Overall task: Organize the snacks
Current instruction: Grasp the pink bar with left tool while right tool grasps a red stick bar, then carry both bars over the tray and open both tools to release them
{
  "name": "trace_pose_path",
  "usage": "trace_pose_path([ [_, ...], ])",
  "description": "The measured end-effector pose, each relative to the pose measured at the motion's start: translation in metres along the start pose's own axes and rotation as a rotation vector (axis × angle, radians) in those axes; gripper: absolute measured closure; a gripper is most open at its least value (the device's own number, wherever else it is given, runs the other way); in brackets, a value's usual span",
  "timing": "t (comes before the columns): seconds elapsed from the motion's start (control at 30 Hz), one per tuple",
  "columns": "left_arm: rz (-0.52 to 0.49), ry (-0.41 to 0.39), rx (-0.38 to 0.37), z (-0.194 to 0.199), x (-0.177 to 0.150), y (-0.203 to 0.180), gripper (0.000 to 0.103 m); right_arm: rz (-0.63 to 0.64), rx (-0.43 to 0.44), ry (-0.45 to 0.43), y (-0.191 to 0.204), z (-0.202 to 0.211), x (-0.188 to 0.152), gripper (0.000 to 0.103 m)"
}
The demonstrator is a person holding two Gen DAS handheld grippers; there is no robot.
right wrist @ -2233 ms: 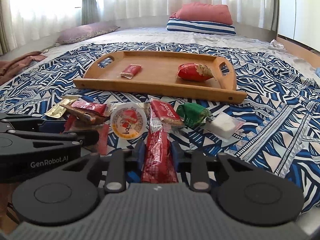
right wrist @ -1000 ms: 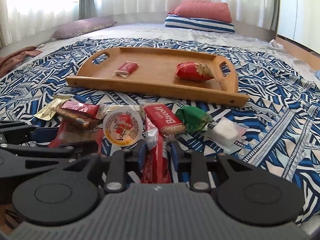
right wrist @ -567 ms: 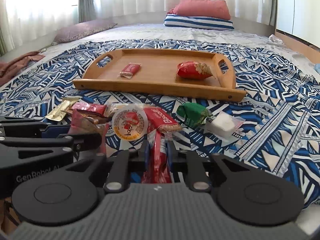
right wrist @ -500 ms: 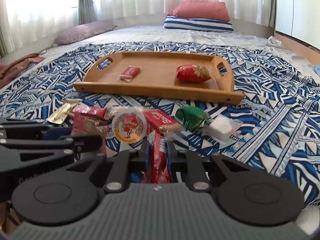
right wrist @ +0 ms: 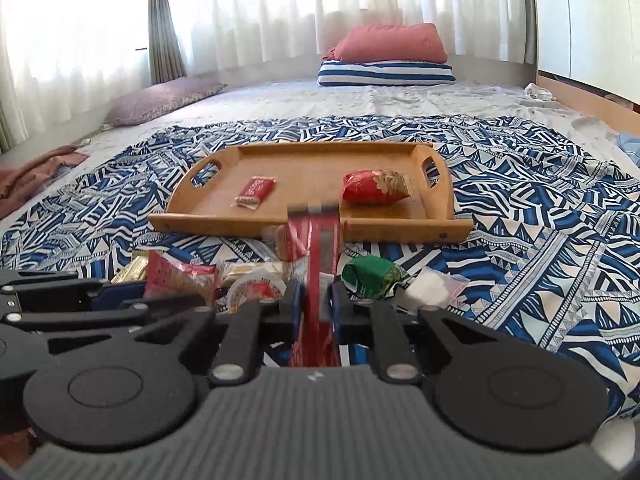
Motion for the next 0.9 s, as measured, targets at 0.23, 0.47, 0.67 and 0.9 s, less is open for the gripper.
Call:
trace_pose_path([
  [0.23,0.021,-0.031,0.002,0.003,0.014,0.006,0.083,0.000,-0.012,-0.018,-0.002,0.002,0.007,0.087],
  [0.47,0.046,-0.046,0.000,0.000,0.032,0.016,0.083,-0.045,-0.003,-0.009,-0.011,-0.003,0.017,0.087],
  [0.67,0.069,-0.052,-0.014,-0.009,0.056,0.030,0.083,-0.096,0.016,0.013,-0.020,-0.013,0.039,0.088],
  [0.9,0.158,-0.042,-0.054,-0.027,0.098,0.059,0.083,-0.148,0.042,0.051,-0.031,-0.034,0.077,0.089],
])
Point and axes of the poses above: each gripper's, at about its wrist camera, not at the fingertips, and z roughly against the way its jaws point, y to its left, x to its top, the point moved 1 cm from there along -z, roughly the way its jaws point, and after that the axes turned 2 degrees about -x, right-handed, at the moved point
